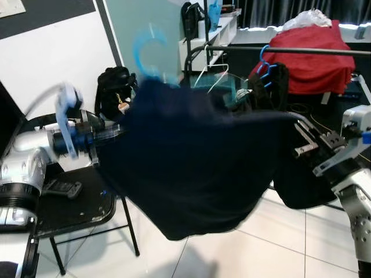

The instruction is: Hang hanger

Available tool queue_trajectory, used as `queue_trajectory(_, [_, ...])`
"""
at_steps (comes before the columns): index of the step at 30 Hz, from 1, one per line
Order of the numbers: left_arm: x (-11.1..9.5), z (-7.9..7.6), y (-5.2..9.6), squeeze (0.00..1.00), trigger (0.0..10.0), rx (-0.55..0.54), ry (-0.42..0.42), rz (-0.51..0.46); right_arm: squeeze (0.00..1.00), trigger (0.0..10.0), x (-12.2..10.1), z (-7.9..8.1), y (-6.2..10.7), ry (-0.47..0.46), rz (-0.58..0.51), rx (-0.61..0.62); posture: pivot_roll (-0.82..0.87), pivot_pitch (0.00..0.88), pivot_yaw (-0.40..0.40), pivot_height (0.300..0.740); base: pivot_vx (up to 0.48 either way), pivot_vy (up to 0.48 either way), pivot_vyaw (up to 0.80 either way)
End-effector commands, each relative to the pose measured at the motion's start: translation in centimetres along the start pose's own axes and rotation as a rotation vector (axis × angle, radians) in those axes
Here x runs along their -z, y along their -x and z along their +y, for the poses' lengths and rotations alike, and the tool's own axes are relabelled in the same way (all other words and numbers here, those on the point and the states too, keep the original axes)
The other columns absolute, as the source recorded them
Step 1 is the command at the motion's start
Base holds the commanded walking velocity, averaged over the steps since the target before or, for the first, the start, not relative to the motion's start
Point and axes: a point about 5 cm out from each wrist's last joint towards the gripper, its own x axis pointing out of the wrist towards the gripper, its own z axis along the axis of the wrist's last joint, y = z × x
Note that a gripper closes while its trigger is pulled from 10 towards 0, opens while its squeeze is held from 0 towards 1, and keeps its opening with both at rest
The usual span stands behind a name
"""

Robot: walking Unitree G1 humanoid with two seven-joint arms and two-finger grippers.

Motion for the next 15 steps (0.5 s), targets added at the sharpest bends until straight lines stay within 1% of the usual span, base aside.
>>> queue_trajectory(1, [-0.6, 0.3, 1.6, 0.0, 4.3, -0.007, -0.028, 0.049, 0.0, 0.0, -0.2, -0.2, -0.1, 0.01, -0.02, 0.017, -0.2, 0.0, 0.09, 0.74, 0.0, 0.0, 0.0])
queue_trajectory(2, [-0.5, 0.3, 2.3, 0.0, 4.2, -0.005, -0.012, 0.063, 0.0, 0.0, -0.3, -0.6, -0.1, 0.014, -0.024, 0.031, -0.2, 0.0, 0.09, 0.74, 0.0, 0.0, 0.0])
queue_trajectory(3, [-0.5, 0.3, 2.3, 0.0, 4.2, -0.005, -0.012, 0.063, 0.0, 0.0, -0.3, -0.6, -0.1, 0.014, -0.024, 0.031, -0.2, 0.0, 0.09, 0.74, 0.0, 0.0, 0.0])
queue_trajectory(5, [-0.3, 0.2, 3.2, 0.0, 4.2, 0.013, -0.004, 0.091, 0.0, 0.0, -0.5, -1.0, -0.1, 0.022, -0.032, 0.052, -0.2, 0.0, 0.09, 0.74, 0.0, 0.0, 0.0])
queue_trajectory(7, [-0.3, 0.2, 3.2, 0.0, 4.2, 0.013, -0.004, 0.091, 0.0, 0.0, -0.5, -1.0, -0.1, 0.022, -0.032, 0.052, -0.2, 0.0, 0.09, 0.74, 0.0, 0.0, 0.0])
queue_trajectory(8, [-0.3, 0.4, 3.6, 0.0, 4.0, 0.002, -0.002, 0.105, 0.0, 0.0, -0.6, -1.1, -0.1, 0.025, -0.034, 0.061, -0.2, 0.0, 0.09, 0.74, 0.0, 0.0, 0.0])
queue_trajectory(10, [-0.3, 0.4, 3.6, 0.0, 4.0, 0.002, -0.002, 0.105, 0.0, 0.0, -0.6, -1.1, -0.1, 0.025, -0.034, 0.061, -0.2, 0.0, 0.09, 0.74, 0.0, 0.0, 0.0])
queue_trajectory(12, [-0.4, 0.8, 4.6, 0.0, 3.8, -0.046, 0.003, 0.136, 0.0, 0.0, -0.8, -1.6, 0.2, 0.035, -0.041, 0.089, -0.21, 0.0, 0.093, 0.74, 0.0, 0.0, 0.0])
queue_trajectory(13, [-0.4, 0.8, 4.6, 0.0, 3.8, -0.046, 0.003, 0.136, 0.0, 0.0, -0.8, -1.6, 0.2, 0.035, -0.041, 0.089, -0.21, 0.0, 0.093, 0.74, 0.0, 0.0, 0.0])
queue_trajectory(14, [-0.5, 0.8, 5.1, 0.0, 3.7, -0.055, 0.007, 0.153, 0.0, 0.0, -1.0, -1.9, 0.3, 0.044, -0.045, 0.104, -0.21, 0.0, 0.094, 0.74, 0.0, 0.0, 0.0])
queue_trajectory(15, [-0.5, 0.8, 5.1, 0.0, 3.7, -0.055, 0.007, 0.153, 0.0, 0.0, -1.0, -1.9, 0.3, 0.044, -0.045, 0.104, -0.21, 0.0, 0.094, 0.74, 0.0, 0.0, 0.0])
